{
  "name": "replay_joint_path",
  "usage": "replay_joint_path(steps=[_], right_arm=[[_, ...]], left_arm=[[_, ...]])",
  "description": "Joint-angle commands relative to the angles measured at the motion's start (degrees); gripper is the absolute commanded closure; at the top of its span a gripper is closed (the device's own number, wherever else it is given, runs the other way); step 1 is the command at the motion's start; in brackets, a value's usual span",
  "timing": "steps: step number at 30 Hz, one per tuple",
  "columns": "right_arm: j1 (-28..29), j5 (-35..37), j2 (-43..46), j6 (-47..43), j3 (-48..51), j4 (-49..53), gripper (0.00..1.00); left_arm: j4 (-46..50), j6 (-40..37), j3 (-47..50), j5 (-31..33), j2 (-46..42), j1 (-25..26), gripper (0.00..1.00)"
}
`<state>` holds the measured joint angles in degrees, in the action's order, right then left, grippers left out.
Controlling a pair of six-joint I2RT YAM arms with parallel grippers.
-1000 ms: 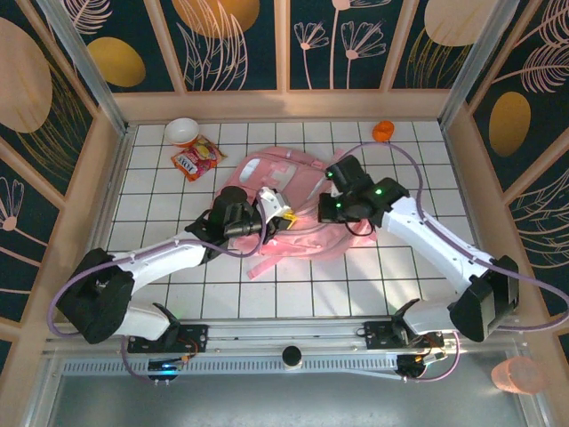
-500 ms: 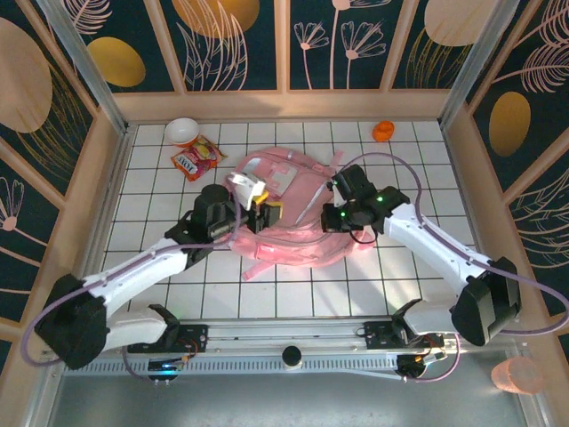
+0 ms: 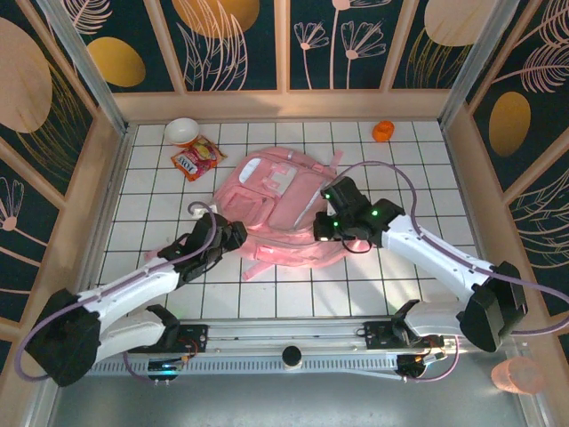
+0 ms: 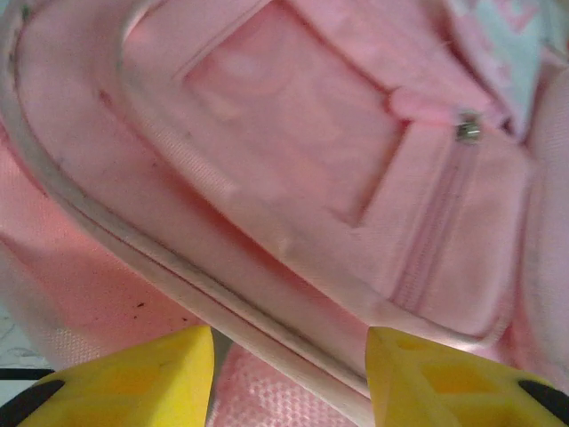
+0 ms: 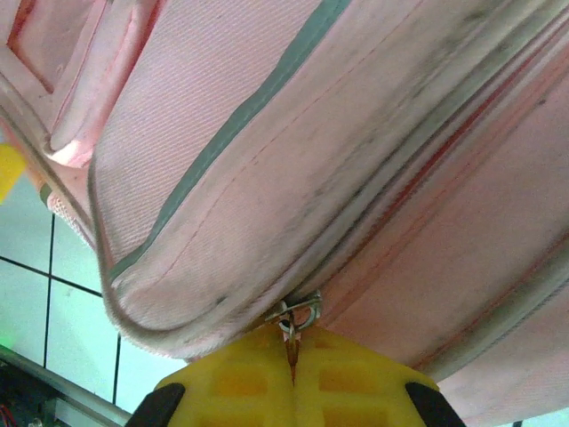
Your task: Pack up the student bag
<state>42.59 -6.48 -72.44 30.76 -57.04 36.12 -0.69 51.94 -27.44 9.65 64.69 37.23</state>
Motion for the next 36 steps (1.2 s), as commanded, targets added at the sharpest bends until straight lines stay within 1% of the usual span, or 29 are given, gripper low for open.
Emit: replay_joint_path(steps=[1,6,10,12,14,16,20,24,27,31,36], right_arm=[[2.8,-0.2,1.7,4.1,1.6,-3.7,1.0],[7.7,-0.6,1.1,8.2,3.5,-8.9,1.0],[8.5,-1.9,-1.4,8.0,2.5,-10.4,1.0],[8.3,-1.9,-2.6,7.3,1.5,-10.7,1.0],[7.7,-2.6,-3.5,6.6,0.3,-11.3,1.0],[6.4,-4.2,-4.1,6.2,-0.3,-12.4,1.0],[4.4,-6.8,-4.8,5.3,0.2,-13.4,1.0],[3.0,-8.2,-5.4,3.7,0.3,-13.5,1.0],[2.5,-9.2,-6.0,2.3,-0.1,-13.5,1.0],[2.4,-9.7,-6.8,1.4,-0.6,-13.4,1.0],[2.4,-10.1,-6.8,1.3,-0.3,-14.4,1.0]], left_arm=[[-7.3,3.2,-1.1,1.0,4.7,-0.8,0.53],[-13.1,1.0,-8.2,0.8,16.8,-1.9,0.51],[-14.3,-0.4,-16.8,-0.1,24.1,-3.1,0.49],[-12.3,-1.2,-21.6,-0.5,25.7,-3.7,0.47],[-7.3,-1.4,-26.0,-0.9,25.3,-3.8,0.45],[-3.1,1.0,-27.2,-2.1,22.8,-3.8,0.44],[1.0,9.1,-22.3,-8.9,13.8,-3.8,0.42],[4.7,15.3,-19.1,-15.0,8.0,-3.0,0.43],[5.2,19.1,-19.1,-20.4,8.1,-1.7,0.43],[2.8,25.0,-20.4,-25.5,11.5,1.7,0.44],[1.0,28.9,-21.8,-28.7,15.6,4.6,0.45]])
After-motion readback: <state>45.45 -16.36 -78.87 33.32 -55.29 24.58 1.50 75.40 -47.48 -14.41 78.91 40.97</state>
